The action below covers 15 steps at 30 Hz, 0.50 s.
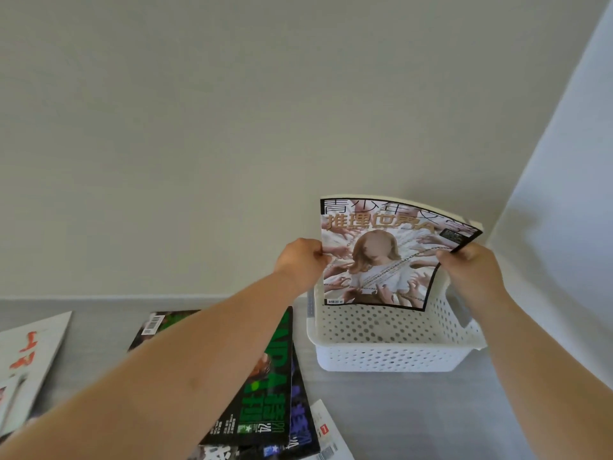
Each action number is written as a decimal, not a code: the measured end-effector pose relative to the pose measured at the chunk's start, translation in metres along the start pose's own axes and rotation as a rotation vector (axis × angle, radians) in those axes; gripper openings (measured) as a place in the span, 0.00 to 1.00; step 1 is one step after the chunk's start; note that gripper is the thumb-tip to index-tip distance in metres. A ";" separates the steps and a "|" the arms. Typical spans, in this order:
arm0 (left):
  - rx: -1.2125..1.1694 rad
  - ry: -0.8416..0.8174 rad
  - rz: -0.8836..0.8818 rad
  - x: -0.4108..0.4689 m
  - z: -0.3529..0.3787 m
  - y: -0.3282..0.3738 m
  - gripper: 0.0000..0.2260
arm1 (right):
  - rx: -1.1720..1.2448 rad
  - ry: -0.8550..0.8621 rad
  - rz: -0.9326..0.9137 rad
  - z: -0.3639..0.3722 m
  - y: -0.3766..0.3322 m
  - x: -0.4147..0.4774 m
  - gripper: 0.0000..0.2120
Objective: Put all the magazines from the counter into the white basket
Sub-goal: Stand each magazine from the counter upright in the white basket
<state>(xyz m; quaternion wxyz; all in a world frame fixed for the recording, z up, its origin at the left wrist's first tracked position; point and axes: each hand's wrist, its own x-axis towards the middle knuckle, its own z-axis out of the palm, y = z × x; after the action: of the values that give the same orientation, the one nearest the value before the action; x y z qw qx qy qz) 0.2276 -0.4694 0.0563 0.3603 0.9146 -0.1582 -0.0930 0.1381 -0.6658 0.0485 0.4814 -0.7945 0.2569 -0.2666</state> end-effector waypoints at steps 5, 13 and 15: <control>-0.016 0.039 -0.024 0.012 0.004 -0.013 0.11 | 0.070 -0.023 0.044 0.020 0.004 0.006 0.09; 0.001 0.106 -0.016 0.026 0.015 -0.017 0.08 | 0.235 0.035 0.094 0.027 0.012 0.013 0.10; 0.023 0.135 -0.022 0.030 0.017 -0.017 0.06 | 0.253 0.081 0.107 0.032 0.014 0.016 0.13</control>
<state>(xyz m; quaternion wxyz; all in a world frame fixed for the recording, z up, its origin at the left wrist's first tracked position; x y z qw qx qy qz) 0.2540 -0.4793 0.0305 0.3583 0.9246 -0.1245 -0.0334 0.1692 -0.6622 0.0263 0.5805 -0.7012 0.2824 -0.3026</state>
